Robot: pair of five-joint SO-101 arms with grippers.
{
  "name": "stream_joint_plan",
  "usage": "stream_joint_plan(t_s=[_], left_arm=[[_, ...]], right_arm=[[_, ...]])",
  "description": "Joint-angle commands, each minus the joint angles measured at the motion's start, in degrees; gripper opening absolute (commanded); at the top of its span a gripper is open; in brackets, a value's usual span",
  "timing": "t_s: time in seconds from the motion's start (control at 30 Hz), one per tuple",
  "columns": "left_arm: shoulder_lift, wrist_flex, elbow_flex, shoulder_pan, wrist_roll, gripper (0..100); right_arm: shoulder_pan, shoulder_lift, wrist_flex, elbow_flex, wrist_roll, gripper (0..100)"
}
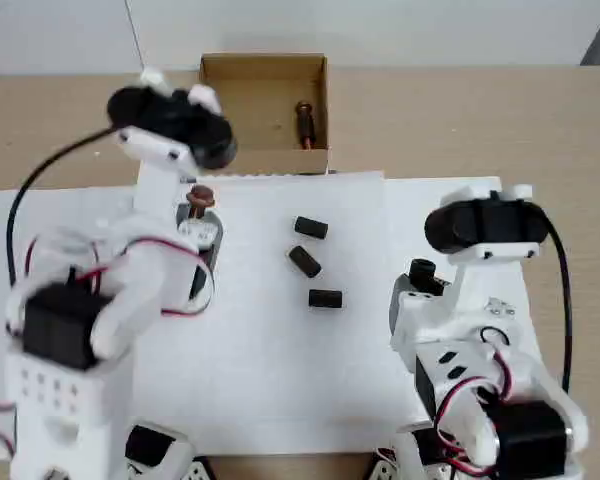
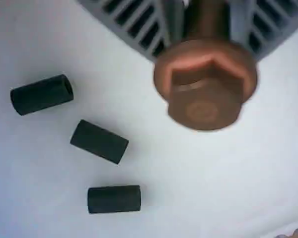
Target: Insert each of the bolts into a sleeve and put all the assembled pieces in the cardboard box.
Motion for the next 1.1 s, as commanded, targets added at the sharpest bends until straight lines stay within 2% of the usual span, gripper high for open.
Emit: stream_joint_plan(t_s=[0.0,0.3,0.43,0.53,0.77,0.93,1.07], left_arm=[[-10.3,-7.1,10.9,0.2,3.3,1],[-38.5,-26.6,41.5,0.2,10.3,1],[-49.0,-30.8,51.1,0.2,12.6,1],[-53.8,-30.6,54.8,0.4,15.8,1],[-56.4,-30.9,56.1,0.6,23.6,1],[-56.8,-30.9,56.1,1.5,24.3,1],[-56.8,-30.9,56.0,5.4,26.6,1]], right_arm=[[0.2,-3.8,-5.9,4.3,0.4,0.2],[0.0,-9.8,-19.2,17.4,0.3,0.2],[-0.2,-11.9,-26.0,23.6,0.3,0.2],[-3.1,-13.3,-29.2,27.6,0.4,0.2],[-16.8,-19.4,-37.1,38.2,0.5,0.2],[-24.4,-24.9,-41.5,46.2,1.0,0.2],[-30.1,-30.9,-41.5,51.4,6.0,0.2]])
